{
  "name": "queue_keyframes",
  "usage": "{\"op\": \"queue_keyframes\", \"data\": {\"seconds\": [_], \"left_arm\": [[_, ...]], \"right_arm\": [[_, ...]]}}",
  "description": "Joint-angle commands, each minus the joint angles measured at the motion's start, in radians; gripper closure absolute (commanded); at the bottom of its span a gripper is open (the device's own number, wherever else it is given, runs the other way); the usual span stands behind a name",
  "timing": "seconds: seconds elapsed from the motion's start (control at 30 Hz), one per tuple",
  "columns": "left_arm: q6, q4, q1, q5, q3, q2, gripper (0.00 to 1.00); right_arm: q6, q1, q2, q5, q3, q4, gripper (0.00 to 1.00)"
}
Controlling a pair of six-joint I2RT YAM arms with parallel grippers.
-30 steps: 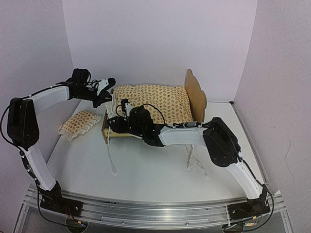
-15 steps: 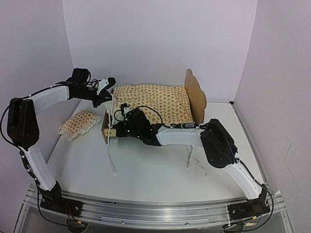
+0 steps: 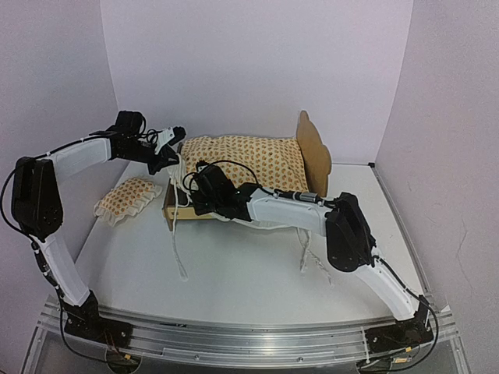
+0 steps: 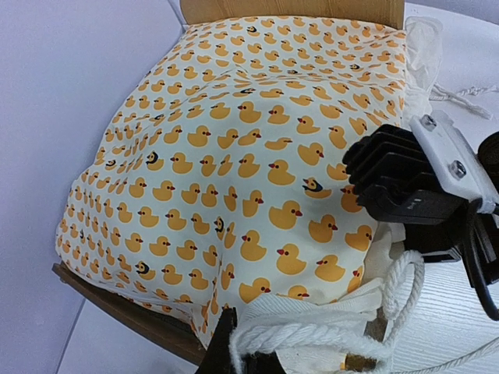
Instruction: Set up the pet bed
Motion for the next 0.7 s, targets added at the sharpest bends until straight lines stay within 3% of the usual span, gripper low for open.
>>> {"op": "queue_keyframes", "data": {"seconds": [0.0,0.13,0.17,0.27,0.37,0.47,0.67], "left_arm": [[0.008,-0.019,-0.002,0.016,-0.019,-0.031,1.00],[0.004,-0.021,-0.008,0.012,-0.027,-0.026,1.00],[0.002,-0.022,-0.011,0.011,-0.028,-0.027,1.00],[-0.005,-0.023,-0.013,0.014,-0.032,-0.028,1.00],[-0.004,-0.016,-0.013,0.010,-0.040,-0.026,1.00],[-0.019,0.029,-0.014,-0.025,-0.058,-0.019,1.00],[-0.053,0.075,-0.013,-0.108,-0.043,0.014,1.00]], "right_arm": [[-0.075,-0.008,0.043,0.090,0.070,-0.185,1.00],[-0.044,-0.027,0.023,0.010,0.047,-0.199,1.00],[-0.069,-0.028,0.010,-0.041,0.040,-0.198,0.95],[-0.131,-0.023,-0.057,-0.219,-0.006,-0.193,0.68],[-0.150,-0.022,-0.185,-0.330,-0.137,-0.127,0.55],[-0.164,-0.026,-0.288,-0.375,-0.250,-0.049,0.53],[-0.105,-0.030,-0.346,-0.432,-0.299,-0.030,0.57]]}}
